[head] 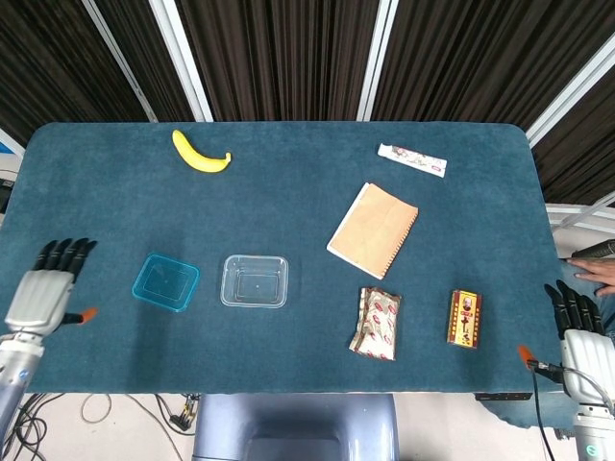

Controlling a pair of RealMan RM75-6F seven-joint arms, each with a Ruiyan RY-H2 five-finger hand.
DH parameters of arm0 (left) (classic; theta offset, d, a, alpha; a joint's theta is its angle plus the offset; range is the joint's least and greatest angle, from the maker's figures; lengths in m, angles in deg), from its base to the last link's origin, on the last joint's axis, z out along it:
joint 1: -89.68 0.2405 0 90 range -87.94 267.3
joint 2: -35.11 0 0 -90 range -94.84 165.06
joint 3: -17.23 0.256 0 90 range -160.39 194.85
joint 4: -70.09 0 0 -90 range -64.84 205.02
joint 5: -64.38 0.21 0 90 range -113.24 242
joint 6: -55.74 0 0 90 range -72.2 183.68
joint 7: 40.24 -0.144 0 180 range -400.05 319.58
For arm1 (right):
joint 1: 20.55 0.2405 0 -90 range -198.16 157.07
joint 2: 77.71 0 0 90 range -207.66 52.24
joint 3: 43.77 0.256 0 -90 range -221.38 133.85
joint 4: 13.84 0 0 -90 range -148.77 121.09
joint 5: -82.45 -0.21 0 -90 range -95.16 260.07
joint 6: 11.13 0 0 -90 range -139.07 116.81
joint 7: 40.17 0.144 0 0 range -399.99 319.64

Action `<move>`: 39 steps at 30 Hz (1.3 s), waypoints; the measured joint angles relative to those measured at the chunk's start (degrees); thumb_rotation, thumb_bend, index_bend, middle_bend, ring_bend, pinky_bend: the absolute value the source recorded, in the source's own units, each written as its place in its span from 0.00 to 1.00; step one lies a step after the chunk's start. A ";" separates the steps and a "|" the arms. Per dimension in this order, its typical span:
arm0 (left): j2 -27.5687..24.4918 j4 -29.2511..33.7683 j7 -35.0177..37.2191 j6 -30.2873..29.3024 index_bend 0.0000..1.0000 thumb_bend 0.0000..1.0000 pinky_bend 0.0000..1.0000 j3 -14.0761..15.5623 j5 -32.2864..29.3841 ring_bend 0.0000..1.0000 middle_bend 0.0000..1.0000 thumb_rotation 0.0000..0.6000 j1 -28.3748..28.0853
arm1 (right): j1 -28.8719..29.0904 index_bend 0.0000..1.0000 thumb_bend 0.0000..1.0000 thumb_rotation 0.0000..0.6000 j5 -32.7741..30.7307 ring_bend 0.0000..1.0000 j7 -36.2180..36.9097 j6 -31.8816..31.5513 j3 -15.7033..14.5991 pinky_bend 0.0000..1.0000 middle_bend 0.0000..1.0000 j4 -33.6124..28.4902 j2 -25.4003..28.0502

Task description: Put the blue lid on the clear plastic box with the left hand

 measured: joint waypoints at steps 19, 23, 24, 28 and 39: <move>8.64 -12.22 -5.16 17.89 0.04 0.10 0.00 0.74 -6.04 0.00 0.04 1.00 -14.87 | -0.10 0.04 0.27 1.00 -1.81 0.00 -1.34 0.59 0.53 0.00 0.00 -0.64 -0.14; 9.48 -12.65 -4.81 18.23 0.04 0.10 0.00 1.60 -5.47 0.00 0.04 1.00 -15.35 | -0.04 0.04 0.27 1.00 -2.19 0.00 -1.45 0.81 0.68 0.00 0.00 -0.60 -0.22; 9.68 -12.85 -4.69 18.36 0.04 0.10 0.00 1.82 -5.37 0.00 0.04 1.00 -15.45 | -0.04 0.04 0.27 1.00 -2.23 0.00 -1.47 0.82 0.69 0.00 0.00 -0.62 -0.22; 10.69 -14.10 -4.53 18.70 0.04 0.10 0.00 2.54 -5.35 0.00 0.04 1.00 -15.79 | -0.09 0.04 0.27 1.00 -2.37 0.00 -1.59 0.71 0.76 0.00 0.00 -0.64 -0.24; 12.78 -17.06 -3.18 19.42 0.04 0.10 0.00 3.68 -4.75 0.00 0.04 1.00 -16.76 | -0.18 0.04 0.27 1.00 -2.78 0.00 -1.86 0.73 0.87 0.00 0.00 -0.73 -0.31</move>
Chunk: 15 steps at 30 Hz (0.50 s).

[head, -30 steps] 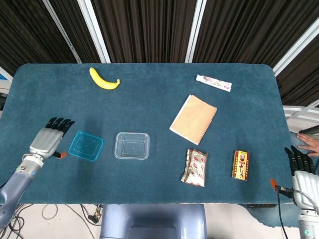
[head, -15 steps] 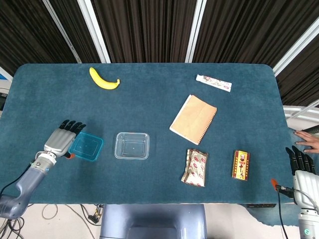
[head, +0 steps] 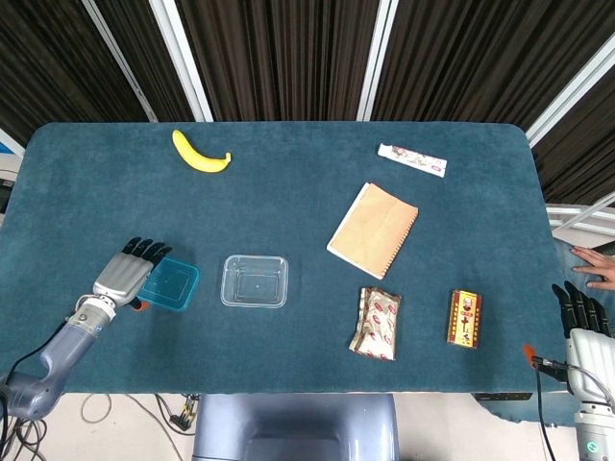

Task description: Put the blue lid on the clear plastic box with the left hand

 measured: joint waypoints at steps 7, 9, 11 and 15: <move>1.18 -2.24 2.86 0.75 0.05 0.10 0.00 0.93 1.79 0.00 0.05 1.00 -0.62 | -0.06 0.04 0.27 1.00 -0.36 0.00 -0.37 -0.08 0.15 0.00 0.00 -0.10 -0.12; 1.42 -2.59 3.71 0.85 0.05 0.10 0.00 1.11 2.22 0.00 0.05 1.00 -0.72 | -0.07 0.04 0.27 1.00 -0.39 0.00 -0.46 -0.06 0.13 0.00 0.00 -0.09 -0.16; 1.72 -3.17 5.02 0.90 0.05 0.10 0.00 1.34 3.03 0.00 0.05 1.00 -0.86 | -0.07 0.04 0.27 1.00 -0.43 0.00 -0.52 -0.06 0.14 0.00 0.00 -0.08 -0.19; 2.50 -4.75 7.84 0.75 0.05 0.10 0.00 1.82 4.96 0.00 0.05 1.00 -1.15 | -0.07 0.04 0.27 1.00 -0.61 0.00 -0.58 -0.02 0.22 0.00 0.00 -0.08 -0.21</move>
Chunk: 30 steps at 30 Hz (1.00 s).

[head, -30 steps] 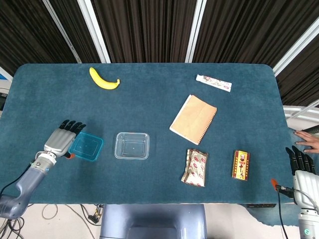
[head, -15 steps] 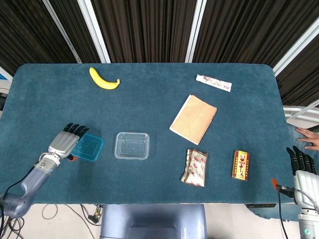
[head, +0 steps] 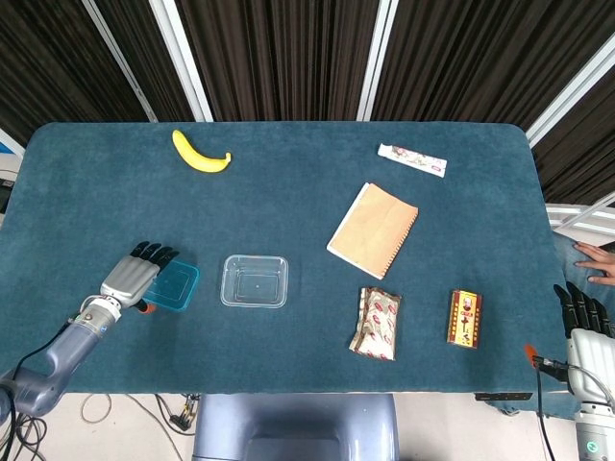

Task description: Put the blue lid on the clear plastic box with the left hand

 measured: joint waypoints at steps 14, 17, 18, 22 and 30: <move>2.34 -3.48 3.83 -0.67 0.06 0.10 0.00 1.95 3.54 0.00 0.08 1.00 -0.66 | -0.05 0.04 0.27 1.00 0.05 0.00 -0.07 -0.10 0.05 0.00 0.00 0.14 -0.11; 2.41 -3.66 3.84 -0.96 0.06 0.10 0.00 2.18 3.67 0.00 0.09 1.00 -0.56 | -0.06 0.04 0.27 1.00 0.06 0.00 -0.11 -0.14 0.07 0.00 0.00 0.15 -0.14; 2.44 -3.74 3.83 -1.09 0.06 0.10 0.00 2.23 3.70 0.00 0.09 1.00 -0.51 | -0.06 0.04 0.27 1.00 0.04 0.00 -0.12 -0.12 0.07 0.00 0.00 0.15 -0.15; 2.69 -4.36 3.65 -1.13 0.06 0.10 0.00 2.41 3.61 0.00 0.09 1.00 -0.44 | -0.05 0.04 0.27 1.00 -0.05 0.00 -0.14 -0.02 0.06 0.00 0.00 0.13 -0.17; 3.68 -5.85 3.64 -0.33 0.06 0.10 0.00 2.66 3.67 0.00 0.09 1.00 -0.97 | -0.13 0.04 0.27 1.00 -0.52 0.00 -0.25 -0.03 0.22 0.00 0.00 -0.01 -0.20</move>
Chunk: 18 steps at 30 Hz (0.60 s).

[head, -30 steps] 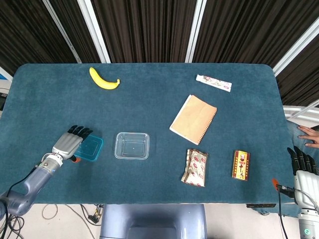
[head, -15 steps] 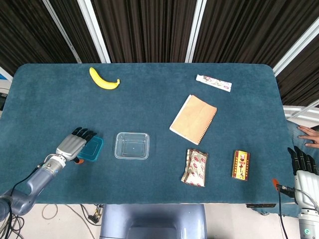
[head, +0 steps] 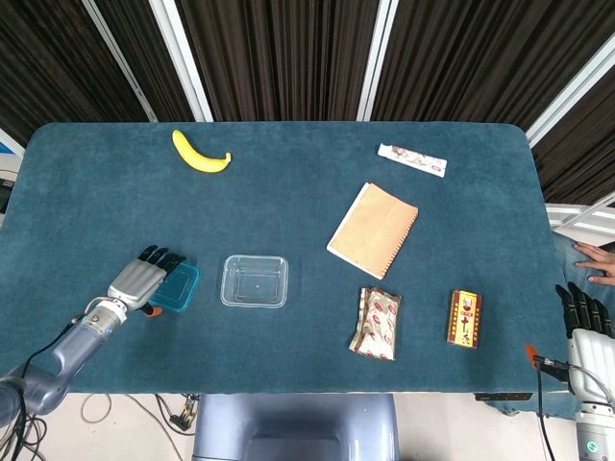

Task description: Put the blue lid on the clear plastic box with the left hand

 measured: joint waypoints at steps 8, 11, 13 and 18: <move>0.54 -1.12 0.34 0.48 0.11 0.12 0.00 0.42 -0.04 0.00 0.25 1.00 -0.20 | -0.09 0.04 0.27 1.00 -0.11 0.00 -0.09 -0.17 0.08 0.00 0.00 -0.04 -0.04; 0.42 -0.97 0.75 0.24 0.12 0.16 0.00 0.30 -0.19 0.00 0.30 1.00 -0.10 | -0.17 0.04 0.27 1.00 -0.65 0.00 -0.52 -0.28 0.23 0.00 0.00 -0.18 -0.15; 0.23 -0.76 1.28 -0.20 0.13 0.19 0.00 0.09 -0.36 0.00 0.32 1.00 0.04 | -0.20 0.04 0.27 1.00 -0.80 0.00 -0.75 -0.34 0.31 0.00 0.00 -0.29 -0.19; -1.02 0.40 1.74 -0.86 0.13 0.28 0.00 -0.42 -0.89 0.00 0.34 1.00 0.25 | -0.21 0.04 0.27 1.00 -0.98 0.00 -0.68 -0.16 0.33 0.00 0.00 -0.56 -0.11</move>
